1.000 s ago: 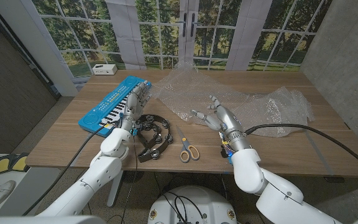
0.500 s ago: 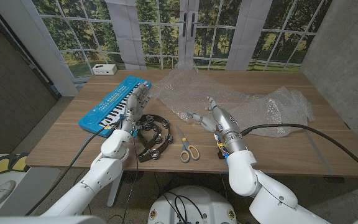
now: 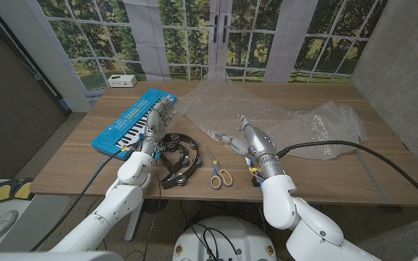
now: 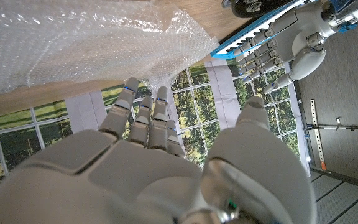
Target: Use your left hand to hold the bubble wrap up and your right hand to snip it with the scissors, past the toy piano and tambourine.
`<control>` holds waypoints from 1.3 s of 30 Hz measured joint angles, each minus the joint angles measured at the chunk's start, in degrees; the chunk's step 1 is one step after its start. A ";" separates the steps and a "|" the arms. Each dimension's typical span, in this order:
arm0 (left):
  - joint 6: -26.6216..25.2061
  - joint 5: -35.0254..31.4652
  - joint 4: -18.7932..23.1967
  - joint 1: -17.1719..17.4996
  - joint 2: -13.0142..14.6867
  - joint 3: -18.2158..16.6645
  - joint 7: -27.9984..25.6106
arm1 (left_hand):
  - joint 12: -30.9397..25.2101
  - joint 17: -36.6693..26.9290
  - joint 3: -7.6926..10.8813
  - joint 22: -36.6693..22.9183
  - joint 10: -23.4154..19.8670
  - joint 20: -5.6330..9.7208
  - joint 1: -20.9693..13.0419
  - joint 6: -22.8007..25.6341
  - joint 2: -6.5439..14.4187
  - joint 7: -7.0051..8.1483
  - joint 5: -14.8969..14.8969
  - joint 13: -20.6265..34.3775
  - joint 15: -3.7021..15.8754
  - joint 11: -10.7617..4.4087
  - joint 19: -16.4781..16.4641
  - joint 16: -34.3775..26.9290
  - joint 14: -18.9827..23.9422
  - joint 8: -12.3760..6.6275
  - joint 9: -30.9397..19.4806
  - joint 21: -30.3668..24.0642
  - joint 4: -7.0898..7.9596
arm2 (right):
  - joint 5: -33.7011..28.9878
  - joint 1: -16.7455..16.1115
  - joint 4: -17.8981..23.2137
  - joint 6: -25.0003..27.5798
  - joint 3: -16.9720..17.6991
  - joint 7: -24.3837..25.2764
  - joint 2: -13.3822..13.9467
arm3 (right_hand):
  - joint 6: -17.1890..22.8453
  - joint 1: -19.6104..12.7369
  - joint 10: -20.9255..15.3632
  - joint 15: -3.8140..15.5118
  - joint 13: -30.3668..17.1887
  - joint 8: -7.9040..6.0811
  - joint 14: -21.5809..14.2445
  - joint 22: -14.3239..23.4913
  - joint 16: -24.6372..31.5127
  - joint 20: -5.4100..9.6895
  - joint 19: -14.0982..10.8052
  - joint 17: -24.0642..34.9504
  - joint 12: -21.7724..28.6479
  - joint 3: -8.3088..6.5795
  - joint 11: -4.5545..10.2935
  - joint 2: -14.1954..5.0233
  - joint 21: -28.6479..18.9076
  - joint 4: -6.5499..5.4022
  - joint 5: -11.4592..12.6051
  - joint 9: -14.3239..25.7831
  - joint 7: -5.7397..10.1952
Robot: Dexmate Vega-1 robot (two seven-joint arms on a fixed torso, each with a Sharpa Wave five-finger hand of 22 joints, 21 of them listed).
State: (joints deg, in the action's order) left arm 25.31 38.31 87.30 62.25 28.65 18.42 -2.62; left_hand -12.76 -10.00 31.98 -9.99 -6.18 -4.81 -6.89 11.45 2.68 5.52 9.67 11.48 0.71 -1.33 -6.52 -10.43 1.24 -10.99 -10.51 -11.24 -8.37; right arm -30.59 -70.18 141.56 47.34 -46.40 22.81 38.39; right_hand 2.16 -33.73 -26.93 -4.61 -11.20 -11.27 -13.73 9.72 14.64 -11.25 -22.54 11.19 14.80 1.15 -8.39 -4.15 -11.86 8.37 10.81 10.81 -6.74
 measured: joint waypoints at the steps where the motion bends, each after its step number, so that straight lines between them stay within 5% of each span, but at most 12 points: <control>1: 0.00 0.00 0.00 0.01 0.00 0.00 0.00 | 0.00 0.00 0.00 0.00 0.00 0.00 0.00 0.00 0.00 0.00 0.00 0.00 0.00 0.00 0.00 0.00 0.00 0.00 0.00 0.00 0.00 | -0.22 0.00 0.00 0.39 0.00 -0.37 0.00 | 0.00 -0.23 0.00 0.00 0.00 0.00 0.00 0.00 0.00 0.00 0.00 0.00 0.00 0.00 0.00 -0.23 0.00 0.00 0.00 0.00 0.00; 17: 0.00 0.04 -0.01 0.07 -0.03 -0.09 -0.25 | 0.00 0.01 0.00 0.00 0.00 0.00 0.00 -0.31 0.00 -0.31 0.00 0.00 0.00 0.00 0.00 0.00 0.00 0.00 0.00 0.00 0.00 | -2.04 3.31 0.80 5.16 -3.20 -5.37 0.21 | 0.29 -0.75 0.01 -0.41 0.00 0.00 -1.02 0.00 0.00 -0.31 -0.30 0.00 -0.45 -0.24 0.00 -0.31 -0.01 0.24 0.00 -0.01 -0.30; 39: -0.24 0.69 -0.36 0.02 -0.11 -0.18 0.28 | 0.00 0.14 0.00 0.00 -0.01 0.00 0.00 -0.31 0.00 -0.31 0.00 0.00 0.00 0.01 0.00 0.00 0.00 0.00 0.00 0.00 0.00 | -5.86 6.18 -0.19 8.22 -7.75 -7.16 -0.09 | 0.51 -1.89 -5.83 3.19 -0.15 0.00 -8.30 0.30 2.10 0.01 -2.05 0.42 0.05 -1.01 2.35 -0.08 -0.02 0.08 -0.22 -0.15 -0.11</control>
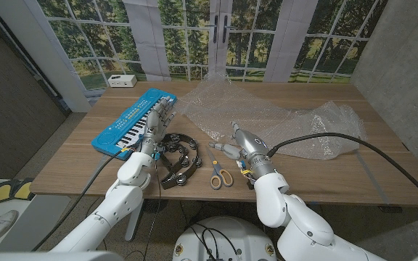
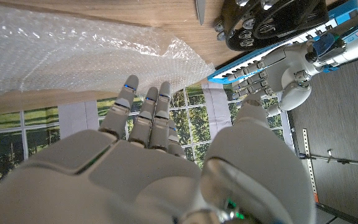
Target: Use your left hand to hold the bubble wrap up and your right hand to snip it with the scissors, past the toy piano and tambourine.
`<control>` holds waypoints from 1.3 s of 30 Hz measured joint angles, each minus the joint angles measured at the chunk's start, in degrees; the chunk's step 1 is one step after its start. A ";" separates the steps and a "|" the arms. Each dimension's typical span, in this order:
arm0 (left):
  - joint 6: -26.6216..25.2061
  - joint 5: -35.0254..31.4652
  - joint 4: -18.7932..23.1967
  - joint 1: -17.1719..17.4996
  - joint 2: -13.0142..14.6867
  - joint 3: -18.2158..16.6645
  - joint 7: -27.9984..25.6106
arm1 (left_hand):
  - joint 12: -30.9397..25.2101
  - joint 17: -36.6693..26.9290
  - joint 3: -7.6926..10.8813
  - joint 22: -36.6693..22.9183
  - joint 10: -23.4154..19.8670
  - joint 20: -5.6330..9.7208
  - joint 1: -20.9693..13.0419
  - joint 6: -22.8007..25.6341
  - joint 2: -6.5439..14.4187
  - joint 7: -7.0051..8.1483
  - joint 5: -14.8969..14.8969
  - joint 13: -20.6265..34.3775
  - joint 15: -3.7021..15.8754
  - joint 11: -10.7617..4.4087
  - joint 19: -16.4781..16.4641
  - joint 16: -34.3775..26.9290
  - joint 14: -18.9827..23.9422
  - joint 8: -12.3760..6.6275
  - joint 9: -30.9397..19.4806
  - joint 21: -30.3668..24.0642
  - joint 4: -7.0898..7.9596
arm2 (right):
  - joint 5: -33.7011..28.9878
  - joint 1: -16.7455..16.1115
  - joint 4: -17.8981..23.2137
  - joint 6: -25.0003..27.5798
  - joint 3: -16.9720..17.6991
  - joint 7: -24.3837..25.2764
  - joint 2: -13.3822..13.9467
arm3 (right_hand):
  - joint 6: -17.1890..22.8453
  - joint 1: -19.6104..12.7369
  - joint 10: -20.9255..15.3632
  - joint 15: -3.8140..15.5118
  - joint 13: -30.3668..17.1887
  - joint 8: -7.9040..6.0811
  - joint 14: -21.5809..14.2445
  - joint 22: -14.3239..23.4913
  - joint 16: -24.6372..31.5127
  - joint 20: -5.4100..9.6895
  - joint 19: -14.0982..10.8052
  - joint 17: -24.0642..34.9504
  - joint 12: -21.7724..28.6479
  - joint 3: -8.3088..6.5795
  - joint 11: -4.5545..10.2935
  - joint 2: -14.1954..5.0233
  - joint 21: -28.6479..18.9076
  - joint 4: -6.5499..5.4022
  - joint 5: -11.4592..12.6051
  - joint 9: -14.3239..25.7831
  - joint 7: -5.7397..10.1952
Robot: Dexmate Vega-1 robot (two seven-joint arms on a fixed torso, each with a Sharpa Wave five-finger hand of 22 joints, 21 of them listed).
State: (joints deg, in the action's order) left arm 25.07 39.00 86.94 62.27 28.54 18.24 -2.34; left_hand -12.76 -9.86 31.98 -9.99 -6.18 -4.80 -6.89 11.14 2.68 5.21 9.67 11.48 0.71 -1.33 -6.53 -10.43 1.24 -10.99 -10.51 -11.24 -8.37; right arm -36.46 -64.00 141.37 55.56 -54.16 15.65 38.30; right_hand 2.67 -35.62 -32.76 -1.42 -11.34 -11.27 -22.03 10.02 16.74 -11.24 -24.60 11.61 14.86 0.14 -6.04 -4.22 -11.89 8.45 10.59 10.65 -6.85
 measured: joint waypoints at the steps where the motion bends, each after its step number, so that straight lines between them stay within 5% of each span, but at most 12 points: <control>1: 0.00 0.00 0.02 0.01 0.02 -0.02 0.00 | 0.00 0.00 0.00 0.00 0.00 0.00 0.00 0.00 0.00 0.00 0.00 0.00 0.00 0.00 0.00 0.00 0.00 0.00 0.00 0.00 0.00 | -0.49 0.00 0.00 0.30 0.00 -0.16 0.00 | 0.00 -0.01 0.00 0.10 0.00 0.00 -0.10 0.00 0.22 0.20 -0.20 0.00 0.00 -0.01 0.00 0.01 0.00 0.01 0.00 0.00 0.00; 18: -0.24 0.09 0.45 0.32 0.32 -0.21 -0.10 | 0.00 0.00 0.00 0.00 0.22 0.00 0.00 -0.21 0.00 0.21 0.00 0.00 0.00 0.22 0.00 0.00 0.00 0.00 0.00 0.00 0.00 | -6.47 1.51 -1.64 3.26 -3.80 -1.41 -1.78 | 1.23 -1.12 -2.22 0.70 0.01 0.00 -5.03 -0.01 1.89 1.30 -4.42 0.53 0.00 -0.38 0.76 0.21 -0.75 -0.05 0.00 0.00 -0.20; 39: -0.25 0.29 0.29 0.51 0.31 -0.24 0.15 | 0.00 -0.01 -0.16 0.00 0.22 0.00 0.00 -0.21 0.00 0.21 0.00 0.00 -0.21 0.22 0.00 0.00 -0.22 0.00 0.00 0.00 0.16 | -17.68 4.18 -3.76 8.57 -8.58 -9.17 -3.78 | 2.19 -1.12 -5.91 2.06 -0.21 -0.40 -8.61 -0.01 3.22 1.75 -5.47 1.18 0.29 -0.34 1.30 0.21 -0.75 -0.53 0.00 0.01 -0.26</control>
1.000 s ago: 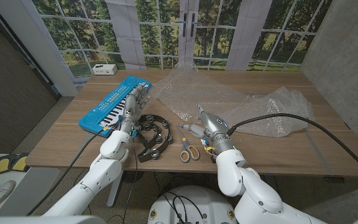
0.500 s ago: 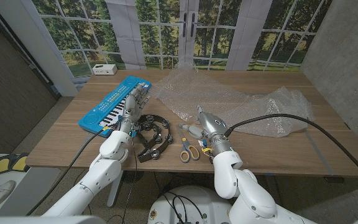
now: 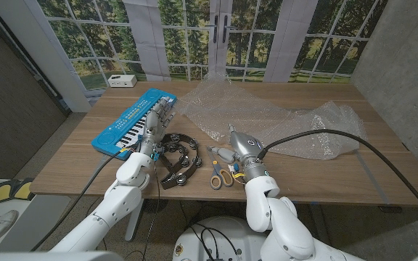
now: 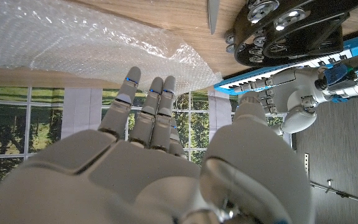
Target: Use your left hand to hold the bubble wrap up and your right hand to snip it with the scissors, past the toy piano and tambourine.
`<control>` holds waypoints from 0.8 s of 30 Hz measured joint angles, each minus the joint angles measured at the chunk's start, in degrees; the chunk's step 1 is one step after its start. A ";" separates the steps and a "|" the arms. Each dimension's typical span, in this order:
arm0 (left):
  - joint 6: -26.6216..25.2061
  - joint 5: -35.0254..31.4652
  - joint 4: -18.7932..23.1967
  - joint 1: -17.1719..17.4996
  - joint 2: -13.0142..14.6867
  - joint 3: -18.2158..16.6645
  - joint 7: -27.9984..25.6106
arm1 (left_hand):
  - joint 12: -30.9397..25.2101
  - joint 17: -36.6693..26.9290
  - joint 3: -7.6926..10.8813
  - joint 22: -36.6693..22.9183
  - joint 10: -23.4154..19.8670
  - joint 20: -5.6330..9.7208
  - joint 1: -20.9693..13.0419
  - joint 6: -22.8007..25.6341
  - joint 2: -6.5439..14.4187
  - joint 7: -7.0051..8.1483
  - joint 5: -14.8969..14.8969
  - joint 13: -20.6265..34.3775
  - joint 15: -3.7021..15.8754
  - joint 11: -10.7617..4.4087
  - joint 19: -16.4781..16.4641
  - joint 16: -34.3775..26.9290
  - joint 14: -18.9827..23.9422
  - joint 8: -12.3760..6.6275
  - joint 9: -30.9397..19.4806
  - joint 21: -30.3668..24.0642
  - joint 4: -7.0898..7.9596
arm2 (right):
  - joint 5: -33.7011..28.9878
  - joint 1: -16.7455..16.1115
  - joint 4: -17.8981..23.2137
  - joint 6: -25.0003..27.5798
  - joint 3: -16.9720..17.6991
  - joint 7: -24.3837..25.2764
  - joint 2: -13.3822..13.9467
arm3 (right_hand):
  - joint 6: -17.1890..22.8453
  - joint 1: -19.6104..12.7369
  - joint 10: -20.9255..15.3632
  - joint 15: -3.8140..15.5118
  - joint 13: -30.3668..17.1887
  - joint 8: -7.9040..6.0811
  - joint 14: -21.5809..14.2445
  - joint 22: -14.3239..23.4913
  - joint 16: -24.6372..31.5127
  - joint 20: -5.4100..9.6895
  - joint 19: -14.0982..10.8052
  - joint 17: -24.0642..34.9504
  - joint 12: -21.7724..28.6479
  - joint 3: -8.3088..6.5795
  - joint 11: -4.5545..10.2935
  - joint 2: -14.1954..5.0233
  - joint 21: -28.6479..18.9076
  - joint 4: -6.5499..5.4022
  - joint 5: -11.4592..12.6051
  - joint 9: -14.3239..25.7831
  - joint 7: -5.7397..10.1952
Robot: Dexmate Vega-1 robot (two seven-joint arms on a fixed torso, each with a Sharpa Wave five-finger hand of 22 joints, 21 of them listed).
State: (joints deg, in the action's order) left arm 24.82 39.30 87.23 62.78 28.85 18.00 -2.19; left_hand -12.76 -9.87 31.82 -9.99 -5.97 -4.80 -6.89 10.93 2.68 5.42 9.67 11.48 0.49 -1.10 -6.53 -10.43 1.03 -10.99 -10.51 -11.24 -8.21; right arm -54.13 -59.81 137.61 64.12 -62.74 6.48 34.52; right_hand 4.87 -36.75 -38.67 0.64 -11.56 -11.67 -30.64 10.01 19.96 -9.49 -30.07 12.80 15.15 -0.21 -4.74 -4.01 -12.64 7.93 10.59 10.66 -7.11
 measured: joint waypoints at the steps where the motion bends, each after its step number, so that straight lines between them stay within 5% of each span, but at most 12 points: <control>1: 0.00 0.00 0.00 0.03 0.00 0.00 0.00 | 0.00 0.00 0.00 0.00 0.00 0.00 0.00 0.00 0.00 0.00 0.00 0.00 0.00 0.00 0.00 0.00 0.00 0.00 0.00 0.00 0.00 | -0.51 0.00 0.00 0.06 0.00 -0.25 0.00 | 0.37 0.00 -0.48 0.42 -0.05 0.00 -0.41 0.00 0.34 0.27 -0.68 0.11 0.33 -0.13 0.17 0.00 -0.05 -0.13 0.00 0.00 -0.09; 10: 0.02 0.09 -0.03 0.09 0.03 -0.03 0.06 | 0.00 0.00 0.00 0.00 0.00 0.00 0.00 0.00 0.00 0.00 0.00 0.00 0.00 0.00 0.00 0.00 0.00 0.00 0.00 0.00 0.00 | -4.74 -0.29 -2.20 -0.41 -1.01 -1.27 -1.86 | 2.10 -0.32 -3.72 2.39 -0.33 -0.22 -5.04 0.28 2.39 3.35 -5.16 1.17 0.79 -0.61 1.36 -0.30 -1.35 0.07 0.00 0.01 -0.36; 24: 0.14 0.10 -0.21 0.14 0.02 -0.03 0.13 | 0.00 0.00 0.00 0.00 0.00 0.00 0.00 0.00 0.00 0.00 0.00 0.00 0.00 0.00 0.00 0.00 0.00 0.00 0.00 0.00 0.00 | -10.87 -2.86 -4.93 -2.39 0.32 -3.51 -4.63 | 3.34 -0.99 -5.57 2.44 -0.33 -0.22 -6.52 0.27 3.15 3.34 -6.40 1.27 1.21 -1.03 1.36 -0.37 -1.35 0.10 0.00 0.01 -0.35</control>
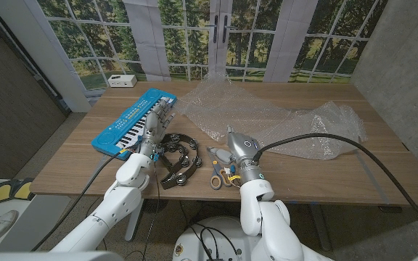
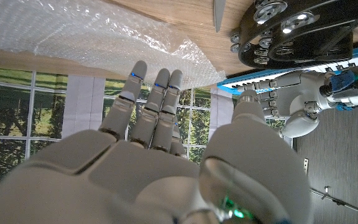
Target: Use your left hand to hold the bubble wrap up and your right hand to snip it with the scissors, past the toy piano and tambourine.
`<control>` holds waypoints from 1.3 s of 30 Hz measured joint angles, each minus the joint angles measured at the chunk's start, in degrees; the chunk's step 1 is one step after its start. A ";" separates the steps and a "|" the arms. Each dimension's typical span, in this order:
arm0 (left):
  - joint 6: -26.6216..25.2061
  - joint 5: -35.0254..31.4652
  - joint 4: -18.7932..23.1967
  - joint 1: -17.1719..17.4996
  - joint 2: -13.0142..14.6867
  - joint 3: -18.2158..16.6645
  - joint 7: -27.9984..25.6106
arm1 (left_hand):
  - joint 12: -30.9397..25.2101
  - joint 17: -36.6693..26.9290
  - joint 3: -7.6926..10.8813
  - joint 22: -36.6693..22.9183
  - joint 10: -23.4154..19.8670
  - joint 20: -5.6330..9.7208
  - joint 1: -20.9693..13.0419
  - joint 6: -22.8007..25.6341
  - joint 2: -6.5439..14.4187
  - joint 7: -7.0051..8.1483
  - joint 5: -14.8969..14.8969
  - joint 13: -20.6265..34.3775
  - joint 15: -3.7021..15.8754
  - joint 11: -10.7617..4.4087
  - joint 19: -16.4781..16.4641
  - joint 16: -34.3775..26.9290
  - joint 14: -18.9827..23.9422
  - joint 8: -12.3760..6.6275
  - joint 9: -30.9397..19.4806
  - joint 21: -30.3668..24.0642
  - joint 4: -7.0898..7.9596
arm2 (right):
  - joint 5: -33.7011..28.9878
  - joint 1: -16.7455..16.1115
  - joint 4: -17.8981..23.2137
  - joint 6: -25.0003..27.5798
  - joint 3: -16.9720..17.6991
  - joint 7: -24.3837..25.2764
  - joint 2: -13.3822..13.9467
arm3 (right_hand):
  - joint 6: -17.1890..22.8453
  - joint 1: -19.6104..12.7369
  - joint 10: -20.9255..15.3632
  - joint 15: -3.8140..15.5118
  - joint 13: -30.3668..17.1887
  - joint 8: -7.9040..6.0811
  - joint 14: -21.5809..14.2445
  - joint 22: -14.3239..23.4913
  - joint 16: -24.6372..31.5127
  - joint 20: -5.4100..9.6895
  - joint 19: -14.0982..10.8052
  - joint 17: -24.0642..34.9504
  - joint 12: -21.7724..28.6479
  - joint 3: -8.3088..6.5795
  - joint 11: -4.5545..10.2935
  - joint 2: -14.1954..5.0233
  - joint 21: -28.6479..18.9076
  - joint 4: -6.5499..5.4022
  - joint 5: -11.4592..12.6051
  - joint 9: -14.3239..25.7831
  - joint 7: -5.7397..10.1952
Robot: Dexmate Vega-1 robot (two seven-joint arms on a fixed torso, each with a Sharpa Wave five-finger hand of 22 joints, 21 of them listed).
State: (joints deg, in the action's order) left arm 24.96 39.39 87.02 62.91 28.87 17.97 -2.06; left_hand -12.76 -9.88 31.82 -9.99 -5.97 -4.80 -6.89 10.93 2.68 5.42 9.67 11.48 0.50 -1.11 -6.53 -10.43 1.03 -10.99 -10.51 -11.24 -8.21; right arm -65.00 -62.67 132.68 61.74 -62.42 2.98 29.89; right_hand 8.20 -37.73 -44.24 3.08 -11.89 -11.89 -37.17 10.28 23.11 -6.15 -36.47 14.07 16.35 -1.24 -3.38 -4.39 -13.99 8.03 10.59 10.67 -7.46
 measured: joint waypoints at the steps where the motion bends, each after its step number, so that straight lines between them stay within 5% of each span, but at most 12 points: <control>1: 0.01 0.00 -0.03 0.00 -0.01 0.00 0.01 | 0.00 0.00 0.00 0.00 0.00 0.00 0.00 0.00 0.00 0.00 0.00 0.00 0.00 0.00 0.00 0.00 0.00 0.00 0.00 0.00 0.00 | -0.87 -0.21 -0.31 -0.23 0.15 -0.62 -0.34 | 0.00 0.00 -0.06 0.00 0.00 0.00 0.00 0.00 0.00 0.00 0.00 0.00 0.00 -0.01 -0.06 0.00 0.00 -0.01 0.00 0.00 0.00; 39: -0.01 0.25 -0.57 -0.22 -0.14 0.09 0.31 | 0.00 0.00 0.00 0.00 0.00 0.00 0.00 0.00 0.00 0.00 0.00 0.00 0.00 0.00 0.00 0.00 0.00 0.00 0.00 0.00 0.00 | -14.72 -6.72 -6.54 -8.11 6.85 -10.11 -8.33 | -0.01 0.69 -0.07 -0.72 0.01 0.00 0.55 -0.01 -0.89 -0.53 0.55 -0.07 -0.49 0.48 -0.52 0.69 0.25 -0.49 -0.22 0.00 0.00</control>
State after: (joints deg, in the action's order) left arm 24.95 39.65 86.46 62.70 28.73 18.06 -1.75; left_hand -12.76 -9.88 31.82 -9.99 -5.97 -4.80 -6.89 10.93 2.68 5.42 9.67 11.48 0.50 -1.11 -6.53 -10.43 1.03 -10.99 -10.51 -11.24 -8.22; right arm -79.72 -69.39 126.14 53.62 -55.57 -7.13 21.56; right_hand 8.19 -37.04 -44.30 2.36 -11.88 -11.89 -36.61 10.27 22.22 -6.68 -35.92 14.00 15.87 -0.76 -3.90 -3.70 -13.74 7.54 10.37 10.67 -7.46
